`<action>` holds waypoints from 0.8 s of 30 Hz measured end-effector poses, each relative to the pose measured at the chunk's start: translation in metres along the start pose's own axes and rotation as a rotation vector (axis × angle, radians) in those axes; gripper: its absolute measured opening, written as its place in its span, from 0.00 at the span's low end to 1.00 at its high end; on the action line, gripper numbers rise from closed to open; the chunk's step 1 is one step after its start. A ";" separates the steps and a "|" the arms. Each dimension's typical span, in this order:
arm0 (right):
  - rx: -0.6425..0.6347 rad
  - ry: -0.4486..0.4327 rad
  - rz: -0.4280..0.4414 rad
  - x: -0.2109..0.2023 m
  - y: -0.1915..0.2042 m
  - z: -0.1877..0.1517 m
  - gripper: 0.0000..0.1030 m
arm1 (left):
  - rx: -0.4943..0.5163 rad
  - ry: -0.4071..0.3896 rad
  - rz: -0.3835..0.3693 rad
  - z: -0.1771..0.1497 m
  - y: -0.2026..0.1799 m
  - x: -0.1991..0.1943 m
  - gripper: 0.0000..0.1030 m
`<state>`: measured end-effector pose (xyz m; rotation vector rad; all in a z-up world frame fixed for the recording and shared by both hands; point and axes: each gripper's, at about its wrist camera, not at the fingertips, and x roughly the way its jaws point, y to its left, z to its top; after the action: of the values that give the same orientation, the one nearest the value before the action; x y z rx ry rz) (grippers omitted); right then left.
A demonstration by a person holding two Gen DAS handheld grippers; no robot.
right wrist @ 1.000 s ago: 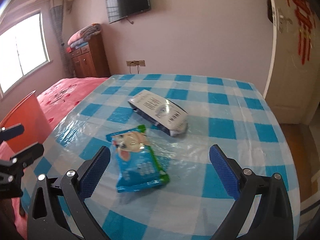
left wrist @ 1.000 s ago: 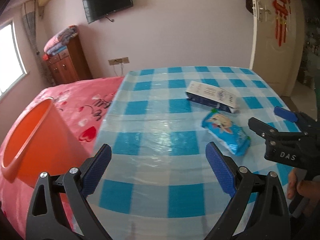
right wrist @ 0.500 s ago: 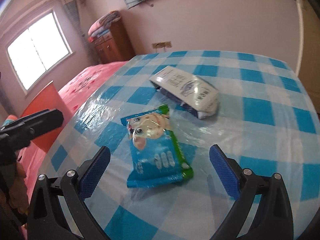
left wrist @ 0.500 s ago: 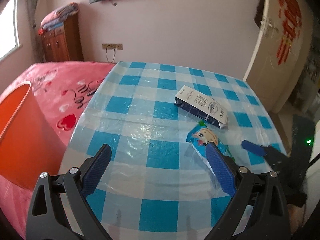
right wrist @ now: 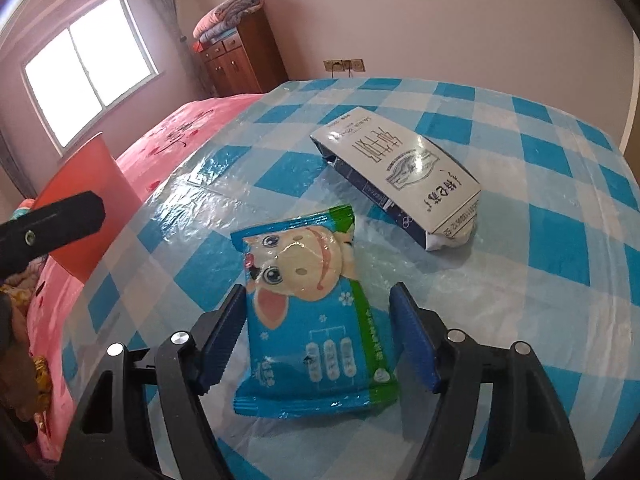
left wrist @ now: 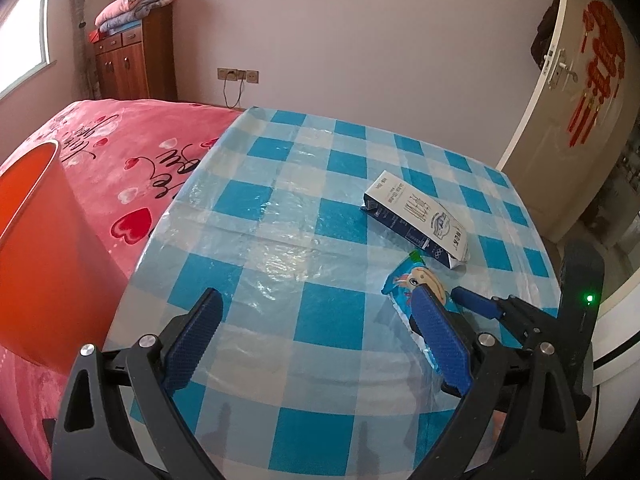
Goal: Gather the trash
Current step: 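Grasp the blue cartoon snack bag with the right tool, then grasp the white milk carton with the left tool while right tool holds the snack bag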
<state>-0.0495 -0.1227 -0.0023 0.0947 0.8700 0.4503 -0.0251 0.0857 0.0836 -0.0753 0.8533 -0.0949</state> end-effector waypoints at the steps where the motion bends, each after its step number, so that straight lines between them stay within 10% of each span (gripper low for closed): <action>1: -0.002 -0.001 0.002 0.000 0.000 0.000 0.70 | 0.003 0.002 0.002 0.001 -0.002 0.001 0.93; 7: 0.001 0.002 0.039 -0.001 -0.004 -0.001 0.49 | 0.003 0.008 -0.010 0.009 -0.015 0.007 0.93; 24: 0.190 -0.112 0.023 -0.046 -0.070 -0.016 0.40 | -0.149 0.075 -0.135 0.039 -0.066 0.064 0.93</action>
<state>-0.0632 -0.2067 0.0019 0.3023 0.8009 0.3793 0.0428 0.0139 0.0686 -0.2709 0.9286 -0.1616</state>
